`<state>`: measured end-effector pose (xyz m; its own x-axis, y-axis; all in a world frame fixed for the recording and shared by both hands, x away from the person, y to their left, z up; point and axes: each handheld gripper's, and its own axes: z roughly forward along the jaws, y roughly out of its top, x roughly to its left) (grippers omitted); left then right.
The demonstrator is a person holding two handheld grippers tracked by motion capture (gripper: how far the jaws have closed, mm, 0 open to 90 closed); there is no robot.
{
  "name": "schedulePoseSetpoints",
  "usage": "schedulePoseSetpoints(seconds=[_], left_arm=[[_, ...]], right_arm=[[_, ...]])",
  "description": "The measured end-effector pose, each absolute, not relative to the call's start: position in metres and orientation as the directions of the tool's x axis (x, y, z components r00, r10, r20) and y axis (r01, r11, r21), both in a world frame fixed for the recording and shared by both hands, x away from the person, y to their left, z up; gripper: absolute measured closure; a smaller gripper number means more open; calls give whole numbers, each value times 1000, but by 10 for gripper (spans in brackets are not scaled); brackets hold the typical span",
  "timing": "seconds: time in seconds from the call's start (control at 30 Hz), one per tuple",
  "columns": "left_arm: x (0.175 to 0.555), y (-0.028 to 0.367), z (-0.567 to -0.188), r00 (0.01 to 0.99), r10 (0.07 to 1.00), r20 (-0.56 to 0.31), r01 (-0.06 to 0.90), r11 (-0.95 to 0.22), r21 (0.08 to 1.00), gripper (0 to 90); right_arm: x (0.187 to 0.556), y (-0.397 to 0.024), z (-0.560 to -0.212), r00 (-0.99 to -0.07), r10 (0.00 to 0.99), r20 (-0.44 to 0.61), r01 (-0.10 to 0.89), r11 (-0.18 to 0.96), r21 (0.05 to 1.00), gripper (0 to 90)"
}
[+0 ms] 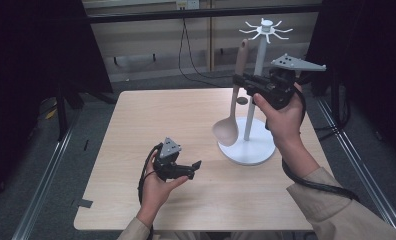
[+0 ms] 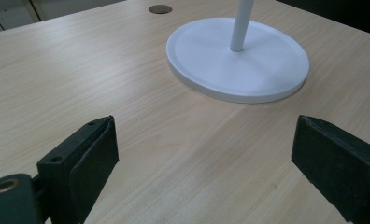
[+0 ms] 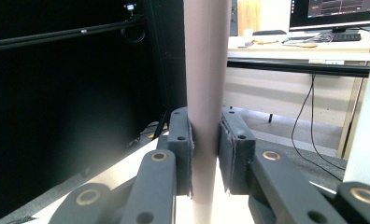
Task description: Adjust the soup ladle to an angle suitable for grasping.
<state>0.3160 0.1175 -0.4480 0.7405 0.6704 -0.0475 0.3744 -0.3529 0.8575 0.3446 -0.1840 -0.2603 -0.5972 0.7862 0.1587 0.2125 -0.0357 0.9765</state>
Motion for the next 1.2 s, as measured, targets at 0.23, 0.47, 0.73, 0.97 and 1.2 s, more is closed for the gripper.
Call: schedulePoseSetpoints(seconds=[0.23, 0.47, 0.73, 0.97, 1.2], left_arm=[[316, 118, -448, 739, 672, -50, 374, -349, 859, 76], [316, 119, -447, 740, 671, -49, 374, -350, 859, 78], [316, 118, -448, 740, 671, -50, 374, -349, 859, 80], [317, 119, -449, 737, 674, -47, 376, -351, 858, 81], [317, 119, -449, 739, 672, -48, 378, -354, 856, 81]], right_arm=[[350, -183, -258, -598, 785, 162, 213, -39, 976, 767], [353, -185, -258, -589, 791, 165, 213, -45, 976, 767], [355, -189, -257, -581, 796, 172, 215, -54, 975, 767], [356, -193, -257, -572, 800, 183, 222, -64, 973, 766], [358, -196, -259, -564, 804, 188, 225, -70, 972, 767]])
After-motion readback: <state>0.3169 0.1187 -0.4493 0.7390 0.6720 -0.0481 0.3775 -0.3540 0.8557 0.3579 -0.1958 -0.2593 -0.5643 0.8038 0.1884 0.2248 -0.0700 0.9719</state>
